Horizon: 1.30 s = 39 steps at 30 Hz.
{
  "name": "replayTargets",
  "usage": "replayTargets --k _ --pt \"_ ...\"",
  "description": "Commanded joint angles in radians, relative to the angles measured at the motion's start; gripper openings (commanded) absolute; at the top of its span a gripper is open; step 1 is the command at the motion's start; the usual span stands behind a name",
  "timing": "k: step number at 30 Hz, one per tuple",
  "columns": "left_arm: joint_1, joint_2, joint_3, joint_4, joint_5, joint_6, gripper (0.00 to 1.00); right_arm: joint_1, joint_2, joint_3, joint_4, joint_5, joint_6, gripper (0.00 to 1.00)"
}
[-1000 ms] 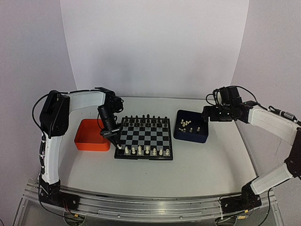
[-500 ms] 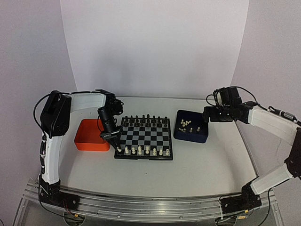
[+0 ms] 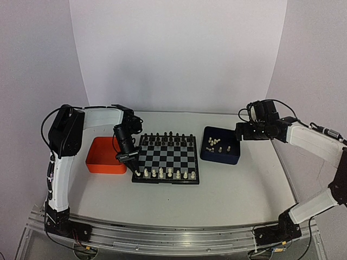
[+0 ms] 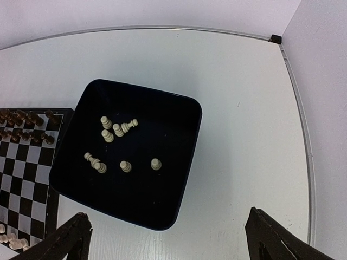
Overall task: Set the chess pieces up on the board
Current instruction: Place the chess piece on the chessboard.
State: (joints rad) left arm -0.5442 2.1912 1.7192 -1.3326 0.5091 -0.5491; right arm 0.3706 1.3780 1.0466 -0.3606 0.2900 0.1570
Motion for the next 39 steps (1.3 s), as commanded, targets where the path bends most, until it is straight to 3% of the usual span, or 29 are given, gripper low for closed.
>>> replayTargets --k 1,18,39 --pt "0.001 0.025 0.015 -0.095 0.018 0.005 0.04 0.000 -0.035 -0.005 0.005 0.023 -0.009 0.97" --pt "0.001 0.027 0.034 -0.089 0.024 0.008 0.22 -0.001 -0.039 -0.011 0.005 0.027 -0.005 0.97" --pt "0.001 0.024 0.113 -0.100 -0.014 -0.004 0.30 0.000 -0.048 -0.014 0.005 0.032 -0.010 0.97"
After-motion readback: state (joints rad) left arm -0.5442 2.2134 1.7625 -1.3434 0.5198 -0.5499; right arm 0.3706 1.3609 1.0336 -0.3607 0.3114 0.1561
